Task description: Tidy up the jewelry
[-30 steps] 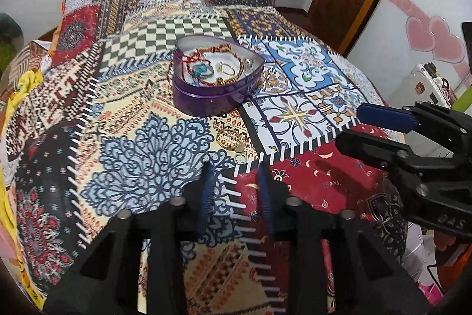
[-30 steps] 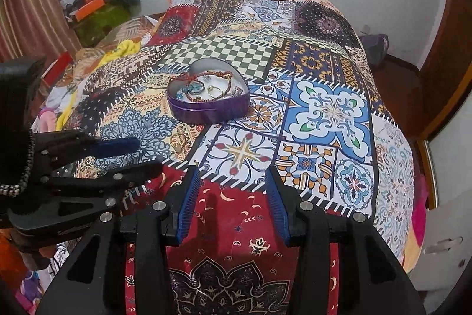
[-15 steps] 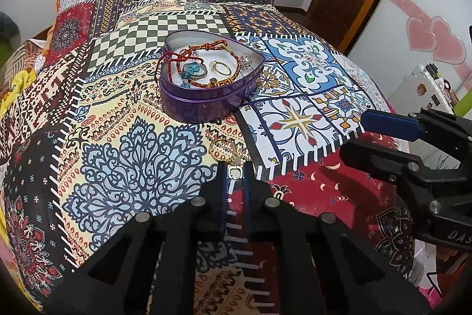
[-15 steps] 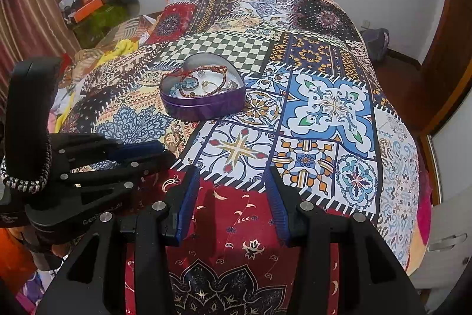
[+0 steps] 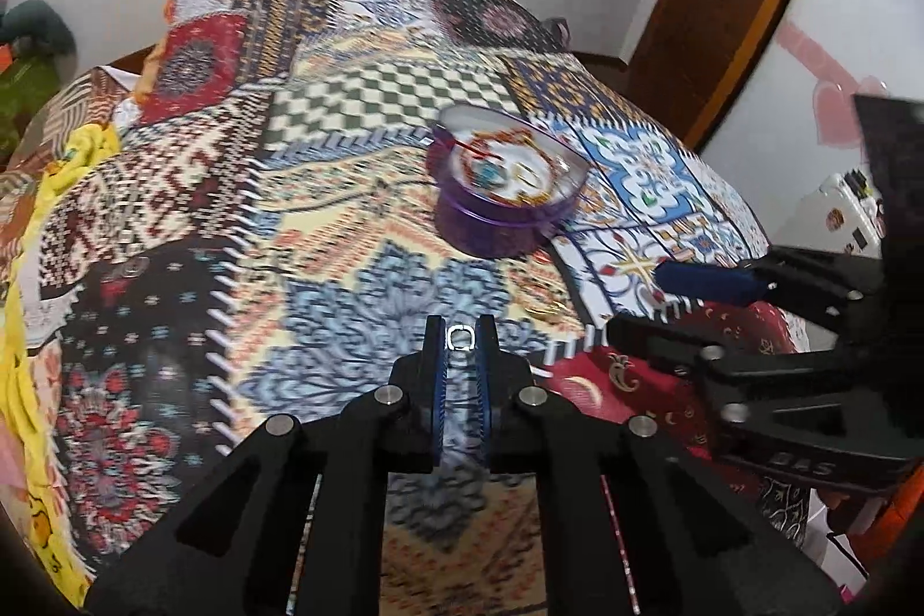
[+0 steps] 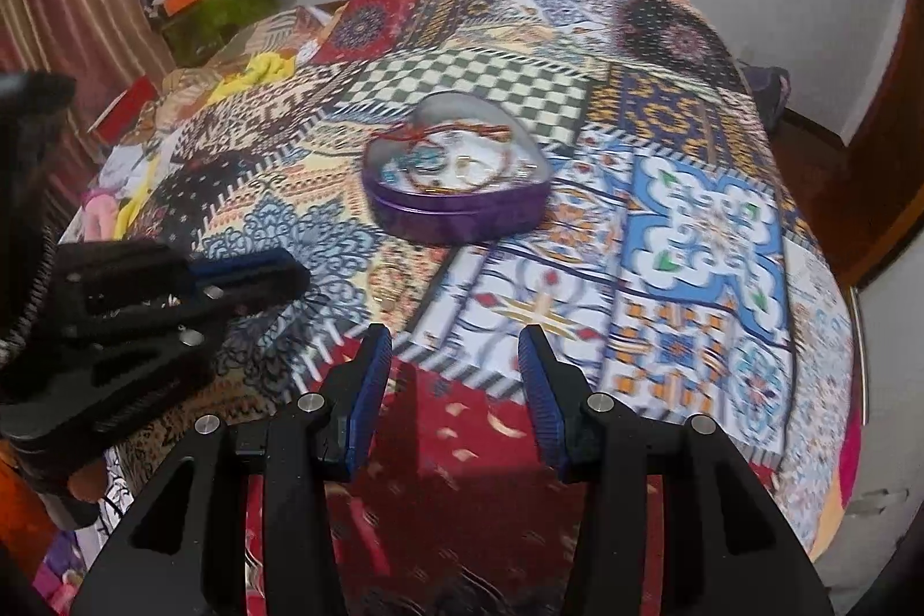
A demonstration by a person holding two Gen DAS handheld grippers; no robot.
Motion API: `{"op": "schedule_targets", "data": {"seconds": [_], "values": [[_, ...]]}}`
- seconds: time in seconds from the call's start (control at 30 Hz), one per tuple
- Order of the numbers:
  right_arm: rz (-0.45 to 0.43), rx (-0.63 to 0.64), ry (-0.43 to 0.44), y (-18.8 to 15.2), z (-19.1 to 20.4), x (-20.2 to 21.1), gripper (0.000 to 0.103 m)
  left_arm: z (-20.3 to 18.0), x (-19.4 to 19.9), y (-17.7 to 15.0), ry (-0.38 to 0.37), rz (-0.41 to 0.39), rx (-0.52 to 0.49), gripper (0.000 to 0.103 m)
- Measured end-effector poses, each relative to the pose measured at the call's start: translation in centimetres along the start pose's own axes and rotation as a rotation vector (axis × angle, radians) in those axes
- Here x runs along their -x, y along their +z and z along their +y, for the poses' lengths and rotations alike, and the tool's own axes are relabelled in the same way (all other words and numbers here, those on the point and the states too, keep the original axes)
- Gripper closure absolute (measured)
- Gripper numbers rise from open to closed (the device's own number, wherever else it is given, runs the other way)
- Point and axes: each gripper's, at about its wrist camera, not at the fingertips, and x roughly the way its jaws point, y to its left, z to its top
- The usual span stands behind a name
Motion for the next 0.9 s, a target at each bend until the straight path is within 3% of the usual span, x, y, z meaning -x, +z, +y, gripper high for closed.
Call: {"op": "schedule_targets", "data": {"seconds": [0.3, 0.43, 0.5, 0.63, 0.9], "values": [[0.073, 0.048, 0.05, 1.5, 1.5, -2.7, 0.061, 1.5, 0.9, -0.4, -0.003, -0.033, 0.015, 0.095], [0.087, 0.084, 0.024, 1.6, 2.3, -3.4, 0.061, 1.6, 0.9, -0.4, -0.009, -0.039, 0.022, 0.095], [0.084, 0.104, 0.022, 1.4, 2.6, -3.3, 0.077, 1.6, 0.9, -0.3, -0.012, -0.04, 0.024, 0.095], [0.082, 0.115, 0.015, 1.5, 2.7, -3.3, 0.088, 1.5, 1.1, 0.0, -0.007, -0.045, 0.022, 0.095], [0.03, 0.074, 0.019, 1.9, 1.8, -1.7, 0.088, 0.6, 2.2, 0.9, -0.001, -0.072, 0.007, 0.095]]}}
